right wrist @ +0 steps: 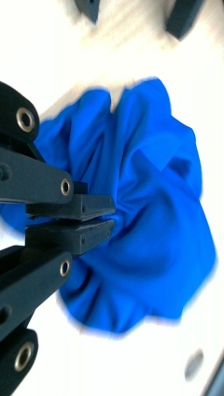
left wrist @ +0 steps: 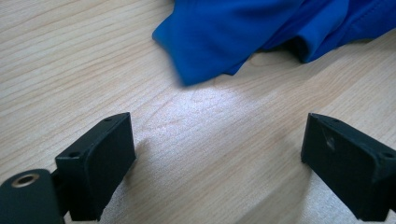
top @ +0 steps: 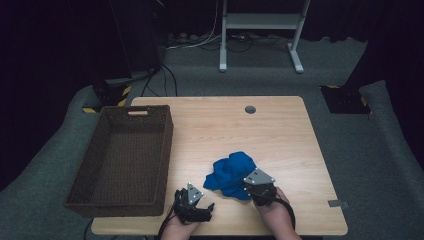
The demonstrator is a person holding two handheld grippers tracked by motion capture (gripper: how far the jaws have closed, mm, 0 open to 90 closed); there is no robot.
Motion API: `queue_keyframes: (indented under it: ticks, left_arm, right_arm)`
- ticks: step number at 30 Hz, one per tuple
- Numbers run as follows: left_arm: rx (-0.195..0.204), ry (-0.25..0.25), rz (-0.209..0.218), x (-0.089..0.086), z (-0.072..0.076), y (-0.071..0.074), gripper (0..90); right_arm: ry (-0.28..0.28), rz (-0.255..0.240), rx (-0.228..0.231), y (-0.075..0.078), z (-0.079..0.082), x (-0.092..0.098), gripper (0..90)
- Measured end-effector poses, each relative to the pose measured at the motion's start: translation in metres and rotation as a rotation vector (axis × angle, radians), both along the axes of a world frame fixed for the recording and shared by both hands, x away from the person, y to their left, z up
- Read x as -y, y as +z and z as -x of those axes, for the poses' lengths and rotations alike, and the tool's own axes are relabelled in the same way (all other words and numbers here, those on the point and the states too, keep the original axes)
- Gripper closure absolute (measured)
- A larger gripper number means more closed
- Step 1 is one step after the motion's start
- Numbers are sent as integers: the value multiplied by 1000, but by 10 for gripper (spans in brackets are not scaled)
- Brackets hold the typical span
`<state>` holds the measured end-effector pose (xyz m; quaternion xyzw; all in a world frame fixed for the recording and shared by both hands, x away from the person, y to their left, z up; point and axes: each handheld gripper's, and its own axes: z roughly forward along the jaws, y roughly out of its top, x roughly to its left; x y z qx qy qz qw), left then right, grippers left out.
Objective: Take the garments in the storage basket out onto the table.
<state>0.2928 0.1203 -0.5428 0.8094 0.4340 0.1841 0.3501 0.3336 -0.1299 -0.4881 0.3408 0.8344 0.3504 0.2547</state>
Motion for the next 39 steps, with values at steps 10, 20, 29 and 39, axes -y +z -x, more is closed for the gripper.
queue_keyframes:
  ticks: [10,20,29,39]
  left_arm:
    - [0,-4,-3,0,-1,0,98]
    - [2,-6,-6,-1,-1,0,98]
    - [1,-4,-2,-1,-1,0,100]
    - [1,-4,-2,0,-1,0,101]
  right_arm:
    - [-210,15,-51,-20,-8,81,813]
    - [-126,-60,-82,5,-2,59,556]
    - [17,-19,-85,-6,2,6,534]
    - [42,50,-114,-22,3,-10,871]
